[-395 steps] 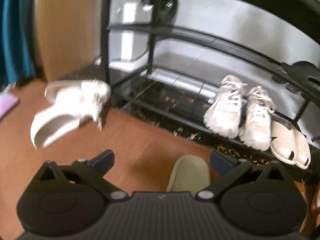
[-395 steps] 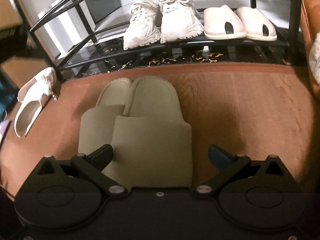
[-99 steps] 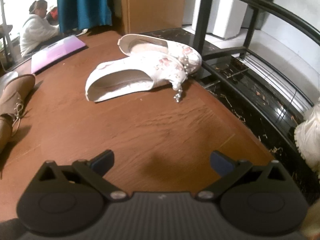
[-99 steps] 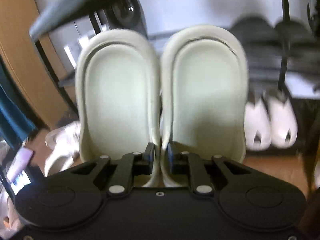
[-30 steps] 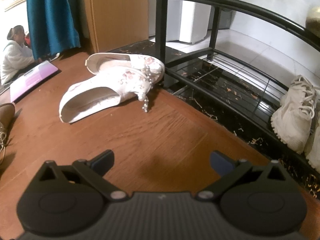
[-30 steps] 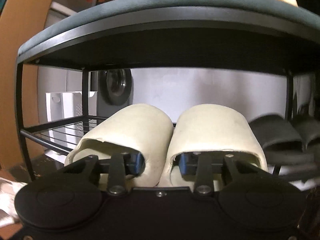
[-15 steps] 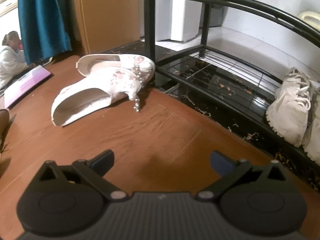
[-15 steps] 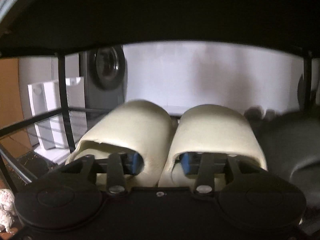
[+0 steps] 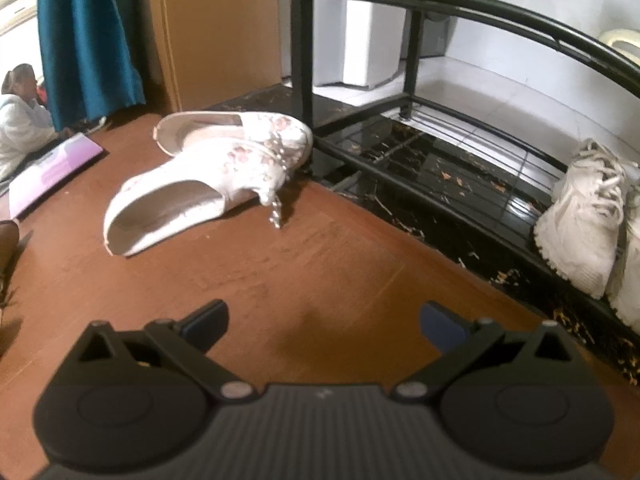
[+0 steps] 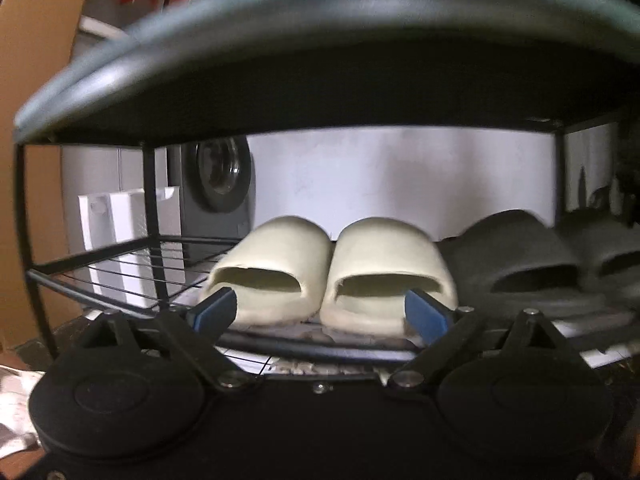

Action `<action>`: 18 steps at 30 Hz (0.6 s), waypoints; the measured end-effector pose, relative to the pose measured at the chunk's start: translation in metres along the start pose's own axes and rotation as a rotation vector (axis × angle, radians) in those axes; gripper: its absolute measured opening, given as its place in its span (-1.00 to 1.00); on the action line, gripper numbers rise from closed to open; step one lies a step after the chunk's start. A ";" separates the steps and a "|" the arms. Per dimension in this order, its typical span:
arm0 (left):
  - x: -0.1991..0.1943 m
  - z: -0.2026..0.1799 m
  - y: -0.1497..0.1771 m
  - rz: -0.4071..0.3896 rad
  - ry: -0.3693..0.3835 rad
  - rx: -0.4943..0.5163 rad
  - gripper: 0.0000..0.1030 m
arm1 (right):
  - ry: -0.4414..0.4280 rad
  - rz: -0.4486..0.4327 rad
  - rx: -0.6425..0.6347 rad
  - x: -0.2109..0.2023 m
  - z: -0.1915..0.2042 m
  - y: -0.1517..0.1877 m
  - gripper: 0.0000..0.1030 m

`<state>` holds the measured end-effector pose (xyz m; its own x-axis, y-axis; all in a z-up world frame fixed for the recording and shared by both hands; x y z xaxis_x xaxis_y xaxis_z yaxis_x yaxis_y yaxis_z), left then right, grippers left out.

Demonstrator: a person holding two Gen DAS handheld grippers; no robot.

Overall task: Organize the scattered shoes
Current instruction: 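Withdraw the right tool back from the rack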

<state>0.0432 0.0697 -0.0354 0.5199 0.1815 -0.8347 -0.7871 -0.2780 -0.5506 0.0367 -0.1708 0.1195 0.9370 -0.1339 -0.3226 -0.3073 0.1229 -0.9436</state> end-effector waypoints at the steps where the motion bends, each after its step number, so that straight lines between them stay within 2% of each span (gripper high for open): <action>1: 0.000 0.001 -0.001 0.001 -0.003 -0.008 0.99 | -0.009 0.007 0.030 -0.023 -0.004 0.007 0.93; 4: -0.003 0.003 -0.002 -0.004 -0.011 -0.014 0.99 | -0.012 0.028 0.101 -0.085 -0.014 0.029 1.00; 8: -0.014 0.008 -0.004 -0.045 -0.027 -0.021 0.99 | 0.062 0.038 0.150 -0.146 -0.025 0.061 1.00; 10: -0.023 0.016 -0.006 -0.076 -0.041 -0.040 0.99 | 0.081 0.037 0.126 -0.175 -0.034 0.079 1.00; 13: -0.031 0.024 -0.009 -0.108 -0.067 -0.052 0.99 | 0.128 0.063 0.065 -0.197 -0.060 0.097 1.00; 15: -0.037 0.028 -0.010 -0.132 -0.081 -0.052 0.99 | 0.118 0.070 0.219 -0.199 -0.088 0.104 1.00; 18: -0.050 0.034 -0.014 -0.193 -0.096 -0.051 0.99 | 0.112 0.032 0.413 -0.200 -0.112 0.116 1.00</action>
<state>0.0167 0.0968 0.0140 0.6234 0.3246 -0.7114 -0.6568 -0.2764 -0.7016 -0.2045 -0.2405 0.0665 0.8973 -0.2269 -0.3787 -0.2223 0.5089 -0.8316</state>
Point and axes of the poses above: each gripper's, at about its wrist camera, not at the fingertips, and x roughly the way its jaws point, z to its left, y to its underside, the point moved 4 cm from there along x, roughly the way its jaws point, and after that the axes turned 11 degrees about z, right-handed, at the moved point
